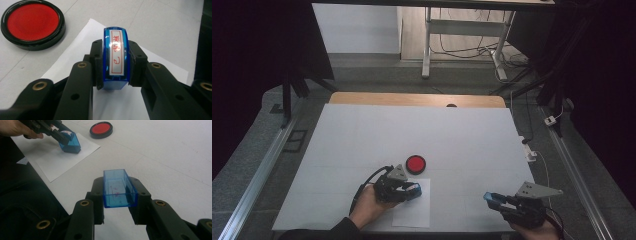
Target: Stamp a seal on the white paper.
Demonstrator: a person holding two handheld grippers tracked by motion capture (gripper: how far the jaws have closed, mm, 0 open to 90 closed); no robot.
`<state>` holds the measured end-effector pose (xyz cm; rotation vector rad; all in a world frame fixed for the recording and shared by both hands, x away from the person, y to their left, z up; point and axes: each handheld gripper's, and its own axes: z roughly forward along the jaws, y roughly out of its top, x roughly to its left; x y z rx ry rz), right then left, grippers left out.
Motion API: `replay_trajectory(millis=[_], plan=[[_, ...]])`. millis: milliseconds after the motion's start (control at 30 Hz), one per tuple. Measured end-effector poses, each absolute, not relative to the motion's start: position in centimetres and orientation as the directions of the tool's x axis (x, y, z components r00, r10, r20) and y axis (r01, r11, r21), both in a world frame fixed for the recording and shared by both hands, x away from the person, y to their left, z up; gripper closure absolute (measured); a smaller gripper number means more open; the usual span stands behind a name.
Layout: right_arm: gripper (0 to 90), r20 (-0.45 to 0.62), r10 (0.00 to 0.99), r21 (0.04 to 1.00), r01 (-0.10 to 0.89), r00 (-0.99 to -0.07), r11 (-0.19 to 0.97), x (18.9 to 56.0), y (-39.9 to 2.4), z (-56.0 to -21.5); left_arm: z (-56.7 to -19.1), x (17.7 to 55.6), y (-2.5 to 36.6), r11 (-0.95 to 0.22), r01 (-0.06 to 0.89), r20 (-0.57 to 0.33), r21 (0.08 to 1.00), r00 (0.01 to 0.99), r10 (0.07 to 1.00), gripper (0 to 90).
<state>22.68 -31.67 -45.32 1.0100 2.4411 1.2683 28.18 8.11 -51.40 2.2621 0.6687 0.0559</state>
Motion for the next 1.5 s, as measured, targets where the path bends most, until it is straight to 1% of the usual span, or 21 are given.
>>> replay_trajectory(millis=[167,433,533,600,767,800,867,900,1000,1500], plan=[[68.9,0.121,0.658,0.785,0.477,-0.743,0.395,22.7,-31.7,-45.3,-51.5,28.4,8.3,-0.559,0.466,-0.188,0.686,0.856,0.481,70.5],[68.9,0.121,0.658,0.785,0.477,-0.743,0.395,22.7,-31.7,-45.3,-51.2,27.9,7.7,-0.597,0.433,-0.127,0.675,0.865,0.485,70.4],[68.9,0.121,0.657,0.786,0.477,-0.744,0.394,22.7,-31.7,-45.3,-51.1,27.9,7.6,-0.604,0.431,-0.118,0.67,0.866,0.487,70.3],[68.9,0.122,0.657,0.786,0.476,-0.744,0.393,22.7,-31.7,-45.3,-50.9,28.0,7.5,-0.609,0.434,-0.121,0.664,0.866,0.486,70.2],[68.9,0.127,0.653,0.787,0.477,-0.746,0.391,22.7,-31.7,-45.3,-50.9,28.4,7.7,-0.597,0.461,-0.159,0.657,0.858,0.488,70.0],[68.9,0.13,0.654,0.787,0.479,-0.745,0.388,22.7,-31.7,-45.4,-50.8,28.5,7.7,-0.596,0.466,-0.169,0.654,0.858,0.486,70.0],[68.9,0.127,0.654,0.789,0.476,-0.745,0.389,22.7,-31.7,-45.4,-50.8,28.6,7.7,-0.578,0.489,-0.217,0.653,0.852,0.476,70.0],[68.9,0.129,0.655,0.788,0.478,-0.744,0.388,22.7,-31.7,-45.3,-50.7,28.6,7.7,-0.573,0.491,-0.225,0.656,0.852,0.473,70.0],[68.9,0.131,0.653,0.788,0.478,-0.746,0.388,22.7,-31.7,-45.3,-50.3,28.5,7.7,-0.586,0.469,-0.198,0.661,0.862,0.467,70.0],[68.8,0.132,0.657,0.79,0.479,-0.743,0.383,22.7,-31.8,-45.3,-48.2,28.2,8.9,-0.544,0.445,-0.196,0.712,0.869,0.454,69.8]])
